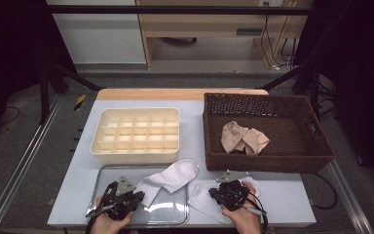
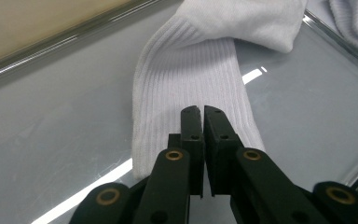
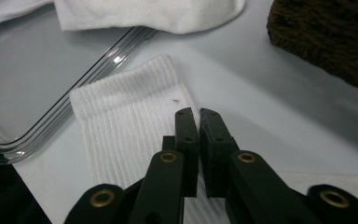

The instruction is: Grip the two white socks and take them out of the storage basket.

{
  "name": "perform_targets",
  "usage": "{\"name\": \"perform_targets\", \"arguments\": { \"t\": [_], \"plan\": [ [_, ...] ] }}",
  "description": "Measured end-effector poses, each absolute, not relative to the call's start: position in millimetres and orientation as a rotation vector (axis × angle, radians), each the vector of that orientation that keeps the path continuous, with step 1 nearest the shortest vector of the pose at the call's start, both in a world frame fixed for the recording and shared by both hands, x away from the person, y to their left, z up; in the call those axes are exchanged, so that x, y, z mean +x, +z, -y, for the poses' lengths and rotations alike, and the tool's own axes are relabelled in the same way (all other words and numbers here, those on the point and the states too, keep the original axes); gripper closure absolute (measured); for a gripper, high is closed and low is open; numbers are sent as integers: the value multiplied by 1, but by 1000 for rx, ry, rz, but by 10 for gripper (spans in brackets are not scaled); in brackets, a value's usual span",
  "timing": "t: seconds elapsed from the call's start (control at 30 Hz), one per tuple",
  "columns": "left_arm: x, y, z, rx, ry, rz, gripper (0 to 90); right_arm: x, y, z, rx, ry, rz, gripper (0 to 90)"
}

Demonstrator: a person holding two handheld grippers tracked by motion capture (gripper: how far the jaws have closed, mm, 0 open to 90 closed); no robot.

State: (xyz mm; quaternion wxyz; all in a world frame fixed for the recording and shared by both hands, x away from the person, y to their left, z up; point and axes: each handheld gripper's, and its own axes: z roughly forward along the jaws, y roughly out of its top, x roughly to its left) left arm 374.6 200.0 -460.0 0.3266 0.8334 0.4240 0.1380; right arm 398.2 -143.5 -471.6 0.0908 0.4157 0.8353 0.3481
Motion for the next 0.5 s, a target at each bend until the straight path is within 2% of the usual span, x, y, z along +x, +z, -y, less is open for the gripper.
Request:
{"name": "perform_targets", "arguments": {
  "t": [0.2, 0.37, 0.5],
  "plan": [
    [374, -459, -202, 2160, 357, -1124, 848, 399, -459, 136, 1184, 1161, -2423, 775],
    [373, -459, -199, 2135, 369, -1142, 746, 405, -449, 113, 1125, 1261, -2410, 742],
    [373, -458, -196, 2113, 375, -1149, 698, 415, -451, 75, 1076, 1277, -2441, 690]
  ]
}}
